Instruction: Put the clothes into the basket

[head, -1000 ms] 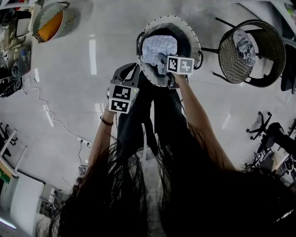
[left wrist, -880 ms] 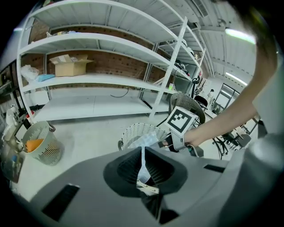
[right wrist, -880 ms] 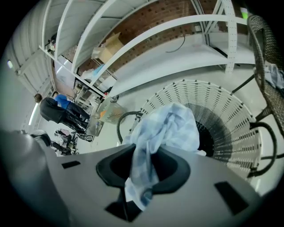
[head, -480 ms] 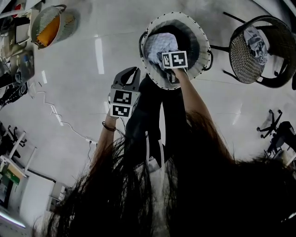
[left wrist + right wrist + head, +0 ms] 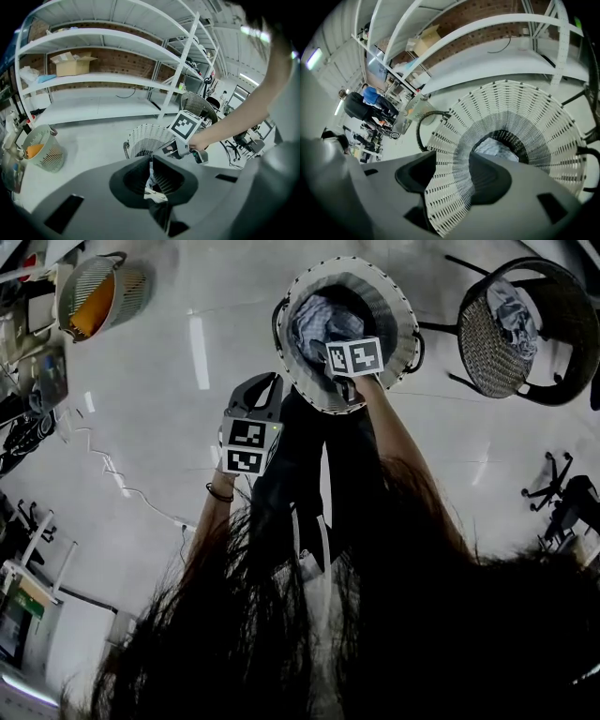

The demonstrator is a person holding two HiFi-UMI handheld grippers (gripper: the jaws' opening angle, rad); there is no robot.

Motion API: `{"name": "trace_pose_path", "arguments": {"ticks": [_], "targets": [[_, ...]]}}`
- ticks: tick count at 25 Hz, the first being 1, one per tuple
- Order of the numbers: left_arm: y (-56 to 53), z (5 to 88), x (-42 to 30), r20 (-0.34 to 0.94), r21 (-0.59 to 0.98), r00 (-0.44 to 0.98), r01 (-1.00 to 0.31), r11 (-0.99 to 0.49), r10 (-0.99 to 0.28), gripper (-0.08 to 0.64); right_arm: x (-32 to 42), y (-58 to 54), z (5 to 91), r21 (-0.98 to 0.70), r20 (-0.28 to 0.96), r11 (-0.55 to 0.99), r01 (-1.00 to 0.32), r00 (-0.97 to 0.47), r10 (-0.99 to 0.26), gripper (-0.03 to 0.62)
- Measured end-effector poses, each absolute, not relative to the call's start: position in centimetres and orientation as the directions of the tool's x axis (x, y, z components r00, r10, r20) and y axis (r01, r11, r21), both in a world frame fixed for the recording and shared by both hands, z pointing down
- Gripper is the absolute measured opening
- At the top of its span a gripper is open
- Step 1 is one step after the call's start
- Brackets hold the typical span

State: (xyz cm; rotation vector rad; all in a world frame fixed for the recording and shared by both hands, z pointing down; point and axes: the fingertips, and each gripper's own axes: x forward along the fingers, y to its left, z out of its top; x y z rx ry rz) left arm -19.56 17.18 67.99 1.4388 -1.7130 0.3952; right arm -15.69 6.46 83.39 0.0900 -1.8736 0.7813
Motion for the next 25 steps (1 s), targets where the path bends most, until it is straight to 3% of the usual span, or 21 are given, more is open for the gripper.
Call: {"name": "trace_pose_path", "arguments": {"ticks": [10, 25], "targets": [[14.7, 64.0, -18.6, 0.709, 0.267, 0.033, -0.937, 0.225, -0.705, 0.029, -16.3, 3.4, 72.2, -0.567, 0.715, 0.704, -0.428, -0.680, 0.162, 0.224], [10.3, 53.2, -18.8, 0.619, 0.205, 0.049, -0.973, 0.101, -0.784, 0.029, -11.6, 0.4, 53.9, -0.616, 0.530, 0.644, -0.454, -0.843, -0.087, 0.161]]}}
